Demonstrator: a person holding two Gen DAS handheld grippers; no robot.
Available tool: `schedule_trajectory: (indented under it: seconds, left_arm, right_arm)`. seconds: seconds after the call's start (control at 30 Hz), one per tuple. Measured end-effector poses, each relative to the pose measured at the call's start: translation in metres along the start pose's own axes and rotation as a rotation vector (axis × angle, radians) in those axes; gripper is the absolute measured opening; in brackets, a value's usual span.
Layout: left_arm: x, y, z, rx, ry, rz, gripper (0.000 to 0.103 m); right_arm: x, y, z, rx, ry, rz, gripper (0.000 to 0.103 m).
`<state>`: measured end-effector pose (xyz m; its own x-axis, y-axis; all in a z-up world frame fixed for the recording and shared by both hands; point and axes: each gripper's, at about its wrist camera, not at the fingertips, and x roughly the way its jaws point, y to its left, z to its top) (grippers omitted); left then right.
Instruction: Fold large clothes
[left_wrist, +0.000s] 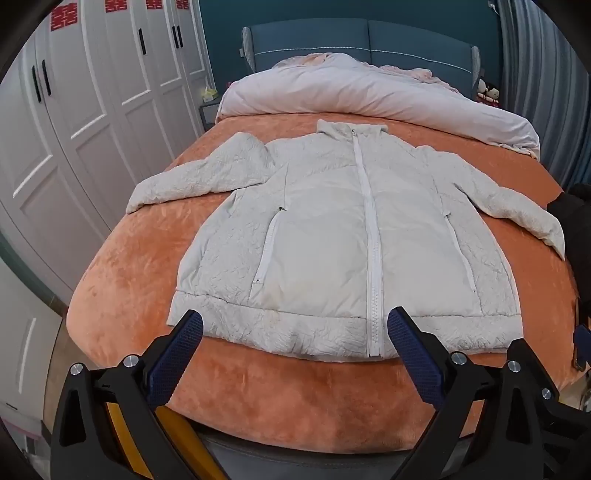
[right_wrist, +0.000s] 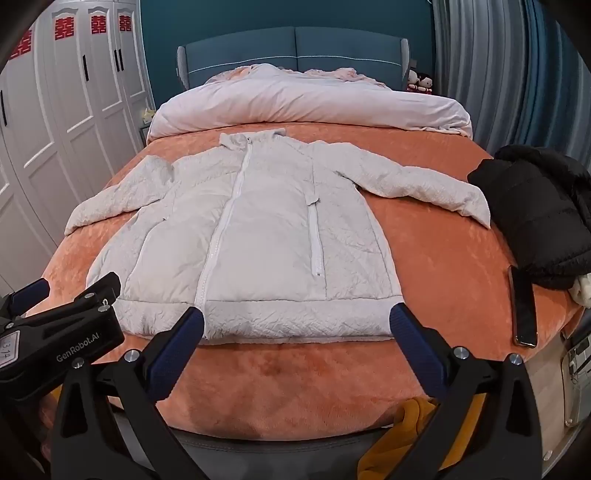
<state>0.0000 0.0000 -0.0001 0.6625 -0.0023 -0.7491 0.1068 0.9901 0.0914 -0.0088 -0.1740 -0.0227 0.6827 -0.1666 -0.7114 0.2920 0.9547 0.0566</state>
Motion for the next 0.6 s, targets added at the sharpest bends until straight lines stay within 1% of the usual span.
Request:
schedule_trajectory:
  seconds: [0.1,0.13,0.2,0.27,0.3,0.33,0.6]
  left_arm:
    - [-0.002,0.0,-0.001,0.0,-0.004,0.001,0.098]
    - [0.001,0.0,0.001,0.01,0.023,0.006,0.098]
    - [-0.001,-0.002,0.01,0.012,0.021,0.007,0.098]
    - [0.0,-0.002,0.012,0.008,0.022,0.002,0.098]
    - [-0.002,-0.007,0.009,0.017,0.004,0.017,0.098]
    - [-0.007,-0.005,0.007,0.015,-0.003,0.012,0.097]
    - [-0.015,-0.004,0.014,0.022,-0.021,0.011,0.097]
  right_arm:
    - [0.001,0.0,0.0,-0.001,-0.002,0.003,0.098]
    - [0.002,0.001,0.0,-0.002,-0.001,0.001,0.098]
    - [-0.001,0.001,0.007,-0.002,0.001,-0.001,0.098]
    - [-0.003,0.002,0.008,0.001,0.0,0.001,0.098]
    - [-0.006,0.003,0.007,0.0,-0.011,0.004,0.098]
    - [-0.006,0.002,0.006,0.003,-0.015,0.007,0.098]
    - [-0.015,0.003,0.013,-0.005,-0.039,-0.008,0.098]
